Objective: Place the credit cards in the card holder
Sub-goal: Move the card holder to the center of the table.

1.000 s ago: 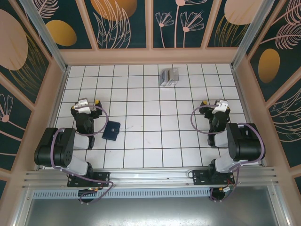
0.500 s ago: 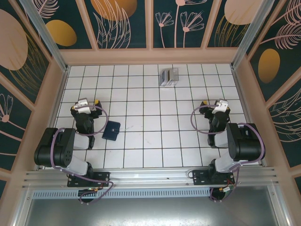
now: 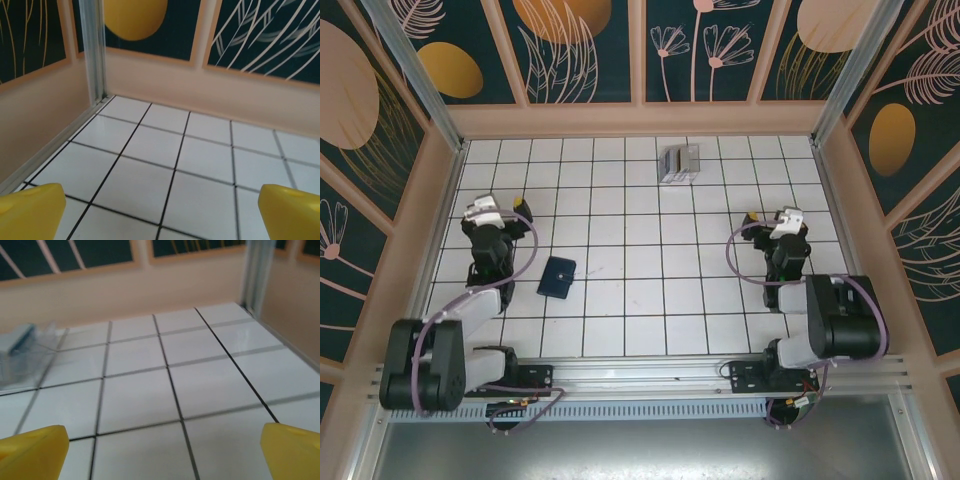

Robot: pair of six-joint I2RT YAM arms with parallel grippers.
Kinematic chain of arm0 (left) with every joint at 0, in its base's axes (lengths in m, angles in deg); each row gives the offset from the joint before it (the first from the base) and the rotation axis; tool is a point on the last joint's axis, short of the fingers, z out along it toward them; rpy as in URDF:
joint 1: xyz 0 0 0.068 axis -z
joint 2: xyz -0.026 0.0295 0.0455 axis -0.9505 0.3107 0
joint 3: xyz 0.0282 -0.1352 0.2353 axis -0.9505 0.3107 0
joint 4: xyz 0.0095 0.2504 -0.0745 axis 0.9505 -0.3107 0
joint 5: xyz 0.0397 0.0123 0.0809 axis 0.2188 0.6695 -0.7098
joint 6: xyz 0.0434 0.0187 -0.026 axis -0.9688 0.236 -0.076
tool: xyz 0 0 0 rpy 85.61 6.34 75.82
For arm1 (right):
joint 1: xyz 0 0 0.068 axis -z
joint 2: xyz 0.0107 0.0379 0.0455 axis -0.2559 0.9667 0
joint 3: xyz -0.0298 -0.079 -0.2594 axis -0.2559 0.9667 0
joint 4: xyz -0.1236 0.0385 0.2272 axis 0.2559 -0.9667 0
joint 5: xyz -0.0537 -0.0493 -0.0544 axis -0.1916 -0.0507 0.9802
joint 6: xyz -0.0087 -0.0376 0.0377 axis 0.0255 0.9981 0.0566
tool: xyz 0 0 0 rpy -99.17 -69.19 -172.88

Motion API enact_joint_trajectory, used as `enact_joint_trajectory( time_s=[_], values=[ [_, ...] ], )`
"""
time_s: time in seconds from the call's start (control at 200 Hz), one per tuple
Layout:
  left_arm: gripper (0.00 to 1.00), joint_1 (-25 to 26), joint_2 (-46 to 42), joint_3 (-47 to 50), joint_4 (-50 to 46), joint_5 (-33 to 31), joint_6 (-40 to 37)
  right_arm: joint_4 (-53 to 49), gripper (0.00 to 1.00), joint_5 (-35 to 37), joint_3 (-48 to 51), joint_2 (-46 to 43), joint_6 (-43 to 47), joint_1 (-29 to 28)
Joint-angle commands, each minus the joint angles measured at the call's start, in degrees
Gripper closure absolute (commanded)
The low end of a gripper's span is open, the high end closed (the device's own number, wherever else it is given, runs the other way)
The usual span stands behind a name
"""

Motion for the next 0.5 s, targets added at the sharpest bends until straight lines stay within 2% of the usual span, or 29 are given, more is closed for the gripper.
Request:
enact_joint_trajectory(
  time_s=[0.0, 0.085, 0.145, 0.185, 0.235, 0.255, 0.275, 0.325, 0.39, 0.425, 0.495],
  values=[
    [0.01, -0.31, -6.74, -3.89, -18.33, 3.47, 5.66, -5.56, 0.01, -6.31, -0.99, -9.42, 3.85, -2.16],
    [0.01, -0.31, -12.54, -6.36, -26.57, 6.94, 9.56, -13.47, 0.01, -6.05, -3.53, -17.35, 1.77, -2.99],
    [0.01, -0.31, -16.19, -8.74, -34.02, 6.31, 16.91, -21.46, 0.01, -3.84, -7.87, -20.78, -2.97, -2.78],
    [0.01, -0.35, -18.17, -11.29, -41.67, 2.70, 23.39, -27.54, 0.01, -0.14, -11.44, -22.44, -10.13, -2.64],
    [0.01, -0.37, -19.77, -13.81, -49.00, -0.37, 27.80, -37.11, 0.01, 6.90, -15.42, -24.19, -23.84, -1.97],
    [0.01, -0.38, -20.17, -14.40, -50.87, -0.59, 28.30, -40.14, 0.01, 7.12, -16.47, -24.71, -28.14, -1.39],
    [0.01, -0.37, -20.45, -14.72, -51.74, -0.15, 28.41, -40.63, 0.01, 3.67, -16.76, -24.94, -29.37, -0.58],
    [0.01, -0.41, -20.34, -14.93, -52.19, 4.65, 27.41, -38.76, 0.02, -5.77, -17.00, -24.86, -27.83, -0.09],
    [0.01, -0.42, -18.00, -15.98, -54.55, 12.30, 28.25, -41.13, 0.03, -10.19, -19.60, -23.73, -26.73, -2.73],
    [0.01, -0.39, -16.14, -16.51, -56.57, 16.14, 29.74, -43.25, 0.01, -10.84, -21.20, -23.10, -24.35, -5.09],
    [0.01, -0.36, -13.19, -15.12, -58.12, 23.20, 32.19, -47.15, 0.01, -6.64, -23.33, -22.23, -19.39, -12.29]
  ],
)
